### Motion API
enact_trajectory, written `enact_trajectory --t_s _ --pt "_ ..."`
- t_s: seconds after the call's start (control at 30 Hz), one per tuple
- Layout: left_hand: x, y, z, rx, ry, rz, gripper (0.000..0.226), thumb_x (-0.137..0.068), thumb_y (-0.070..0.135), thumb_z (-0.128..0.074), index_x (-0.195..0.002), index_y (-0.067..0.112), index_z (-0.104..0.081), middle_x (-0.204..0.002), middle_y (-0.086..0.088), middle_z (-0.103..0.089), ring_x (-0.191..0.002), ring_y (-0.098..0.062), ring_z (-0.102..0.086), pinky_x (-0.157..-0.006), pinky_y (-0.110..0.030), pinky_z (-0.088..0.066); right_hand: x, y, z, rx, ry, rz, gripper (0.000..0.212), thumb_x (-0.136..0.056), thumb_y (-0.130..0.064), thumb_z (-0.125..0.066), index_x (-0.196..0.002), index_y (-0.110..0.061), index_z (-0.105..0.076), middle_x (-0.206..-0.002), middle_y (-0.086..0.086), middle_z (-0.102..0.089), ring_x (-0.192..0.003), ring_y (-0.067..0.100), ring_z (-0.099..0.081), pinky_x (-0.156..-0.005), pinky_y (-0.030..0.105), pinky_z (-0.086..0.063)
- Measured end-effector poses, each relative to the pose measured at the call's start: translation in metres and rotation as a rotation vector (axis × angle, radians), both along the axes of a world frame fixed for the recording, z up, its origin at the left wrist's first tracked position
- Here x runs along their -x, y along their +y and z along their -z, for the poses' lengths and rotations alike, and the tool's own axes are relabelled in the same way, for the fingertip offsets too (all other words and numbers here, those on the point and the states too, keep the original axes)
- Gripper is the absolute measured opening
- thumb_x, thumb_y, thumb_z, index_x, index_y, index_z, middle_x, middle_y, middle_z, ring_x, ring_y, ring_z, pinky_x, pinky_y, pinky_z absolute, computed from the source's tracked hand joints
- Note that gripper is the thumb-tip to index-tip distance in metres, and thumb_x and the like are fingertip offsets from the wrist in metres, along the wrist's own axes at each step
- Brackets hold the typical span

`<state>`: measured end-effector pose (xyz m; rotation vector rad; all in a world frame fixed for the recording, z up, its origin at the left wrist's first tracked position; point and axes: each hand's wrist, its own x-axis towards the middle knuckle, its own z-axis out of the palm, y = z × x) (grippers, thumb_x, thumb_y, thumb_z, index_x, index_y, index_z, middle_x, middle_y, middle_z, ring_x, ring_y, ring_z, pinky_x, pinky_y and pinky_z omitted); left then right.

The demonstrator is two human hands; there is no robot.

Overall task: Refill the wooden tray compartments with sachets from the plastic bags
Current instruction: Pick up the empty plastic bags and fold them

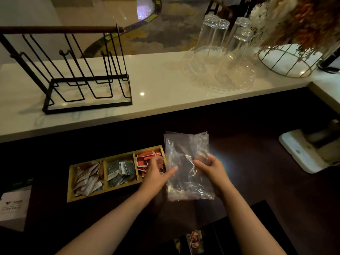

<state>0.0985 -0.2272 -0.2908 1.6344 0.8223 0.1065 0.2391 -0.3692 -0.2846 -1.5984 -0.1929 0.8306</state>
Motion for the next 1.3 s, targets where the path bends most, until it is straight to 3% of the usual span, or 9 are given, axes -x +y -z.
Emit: enact_trajectory --t_s 0.07,0.17,0.3,0.53,0.67,0.8,1.07,1.17,1.3 --pt "0.0 0.005 -0.015 0.313 -0.026 0.0 0.089 -0.063 0.052 -0.076 -0.135 0.027 -0.031 -0.129 0.007 -0.052 -0.117 -0.014 -0.052 -0.099 -0.034 -0.044 0.008 0.001 -0.017 -0.089 0.06 -0.033 0.02 -0.082 -0.002 -0.067 -0.102 -0.004 -0.065 -0.08 0.008 -0.072 -0.068 0.019 -0.069 -0.058 0.028 -0.056" --pt "0.006 0.012 -0.03 0.444 -0.075 0.051 0.054 -0.072 0.03 -0.076 -0.121 0.021 -0.056 -0.112 0.003 -0.07 -0.107 -0.015 -0.064 -0.094 -0.03 -0.047 0.022 0.007 -0.033 -0.138 0.087 -0.052 0.018 -0.082 0.004 -0.064 -0.096 -0.006 -0.064 -0.076 0.001 -0.074 -0.067 0.014 -0.07 -0.057 0.021 -0.054" --pt "0.021 0.016 -0.033 0.204 -0.048 0.085 0.012 -0.085 0.015 -0.066 -0.096 0.019 -0.066 -0.088 0.0 -0.076 -0.084 -0.014 -0.071 -0.073 -0.023 -0.051 0.034 0.015 -0.043 -0.206 0.074 -0.096 0.02 -0.075 -0.004 -0.07 -0.094 -0.008 -0.065 -0.078 0.005 -0.071 -0.067 0.016 -0.067 -0.057 0.023 -0.054" --pt "0.05 0.033 -0.026 -0.07 0.03 0.111 0.007 -0.085 0.019 -0.066 -0.092 0.018 -0.067 -0.087 -0.005 -0.073 -0.083 -0.02 -0.07 -0.084 -0.039 -0.054 0.031 0.039 -0.06 -0.249 -0.15 -0.159 0.054 -0.084 0.0 -0.063 -0.128 -0.025 -0.044 -0.088 -0.004 -0.073 -0.078 0.011 -0.067 -0.066 0.028 -0.057" --pt "0.065 0.041 -0.03 -0.037 0.026 0.025 0.015 -0.085 0.014 -0.066 -0.09 0.028 -0.064 -0.092 -0.001 -0.072 -0.086 -0.019 -0.07 -0.083 -0.038 -0.055 0.035 0.052 -0.069 -0.221 -0.121 -0.276 0.025 -0.088 -0.03 -0.056 -0.106 -0.012 -0.061 -0.085 -0.007 -0.067 -0.074 0.004 -0.061 -0.065 0.021 -0.051" --pt "0.082 0.048 -0.036 -0.033 0.003 0.011 0.019 -0.085 0.01 -0.066 -0.085 0.029 -0.064 -0.085 0.001 -0.071 -0.072 -0.01 -0.071 -0.071 -0.026 -0.057 0.041 0.072 -0.069 -0.157 -0.185 -0.233 0.019 -0.088 -0.016 -0.064 -0.069 -0.012 -0.06 -0.067 0.001 -0.06 -0.064 0.011 -0.054 -0.063 0.025 -0.043" --pt "0.106 0.057 -0.038 0.067 -0.011 0.016 0.019 -0.085 0.01 -0.065 -0.095 0.027 -0.065 -0.093 -0.003 -0.075 -0.083 -0.016 -0.073 -0.075 -0.035 -0.057 0.064 0.101 -0.065 -0.271 0.096 0.0 0.03 -0.087 -0.004 -0.055 -0.061 -0.016 -0.046 -0.049 -0.006 -0.051 -0.039 0.005 -0.043 -0.035 0.013 -0.031" --pt "0.113 0.061 -0.037 0.102 -0.024 -0.066 0.02 -0.085 0.012 -0.066 -0.104 0.02 -0.065 -0.097 -0.004 -0.074 -0.088 -0.019 -0.071 -0.083 -0.037 -0.057 0.069 0.105 -0.064 -0.336 0.173 -0.019 0.008 -0.091 -0.018 -0.057 -0.084 -0.016 -0.061 -0.066 -0.002 -0.062 -0.052 0.01 -0.054 -0.045 0.018 -0.044" --pt "0.118 0.065 -0.04 0.208 -0.115 -0.234 0.019 -0.087 0.012 -0.064 -0.105 0.017 -0.063 -0.1 -0.007 -0.073 -0.092 -0.028 -0.071 -0.064 -0.03 -0.056 0.075 0.103 -0.06 -0.245 0.211 -0.347 0.053 -0.081 -0.039 -0.068 -0.123 -0.007 -0.057 -0.101 0.007 -0.07 -0.08 0.02 -0.068 -0.068 0.032 -0.056"
